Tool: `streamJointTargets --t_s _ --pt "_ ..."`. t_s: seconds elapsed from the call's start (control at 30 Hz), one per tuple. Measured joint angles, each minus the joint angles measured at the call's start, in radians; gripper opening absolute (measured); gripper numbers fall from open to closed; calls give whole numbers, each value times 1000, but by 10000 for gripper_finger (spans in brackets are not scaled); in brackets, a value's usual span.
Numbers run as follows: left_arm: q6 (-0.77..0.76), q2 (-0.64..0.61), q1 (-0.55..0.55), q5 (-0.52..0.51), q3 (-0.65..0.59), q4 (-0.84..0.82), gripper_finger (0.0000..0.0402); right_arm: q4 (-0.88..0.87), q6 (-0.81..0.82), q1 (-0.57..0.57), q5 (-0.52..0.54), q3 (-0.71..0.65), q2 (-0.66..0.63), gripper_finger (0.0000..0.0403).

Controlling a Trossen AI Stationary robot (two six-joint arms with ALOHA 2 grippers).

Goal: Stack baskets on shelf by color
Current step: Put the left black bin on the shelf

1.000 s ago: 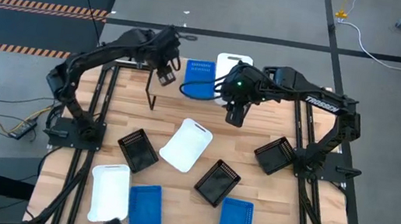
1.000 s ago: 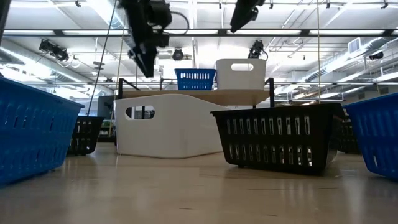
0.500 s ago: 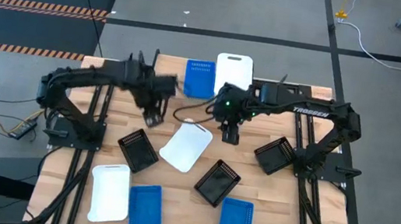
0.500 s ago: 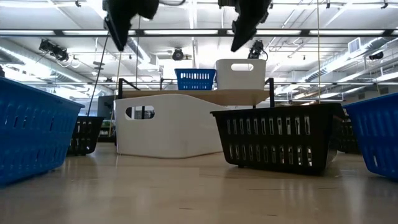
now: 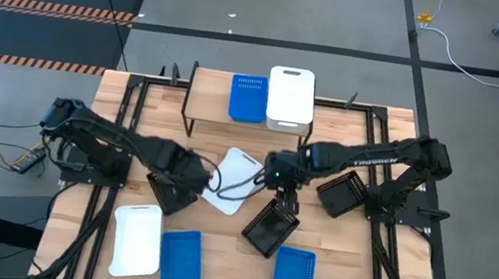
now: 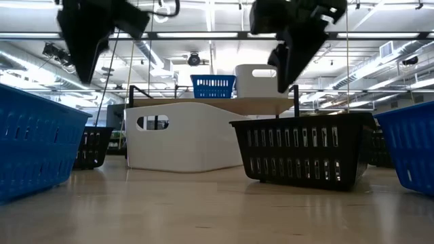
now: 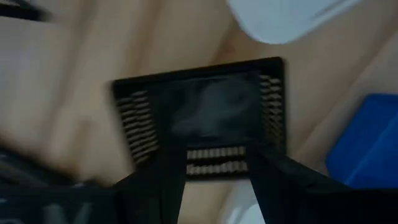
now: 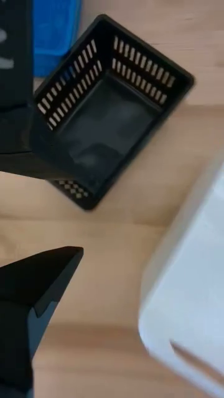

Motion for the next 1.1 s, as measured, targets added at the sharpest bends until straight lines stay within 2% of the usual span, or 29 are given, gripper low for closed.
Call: streamJointTargets --t_s 0.1,0.23,0.53,0.77,1.1 --pt "-43 1 -19 53 -90 131 172 52 33 35 2 -57 0 191" --pt "-98 1 -22 64 -160 208 172 98 75 73 7 -102 0 191" --pt "-200 1 -66 121 -179 364 172 162 97 126 41 -123 0 191" --pt "-238 1 -78 57 -188 304 176 164 110 127 94 -123 0 191" --pt "-222 2 -70 69 -312 490 201 155 131 134 112 -124 0 191"
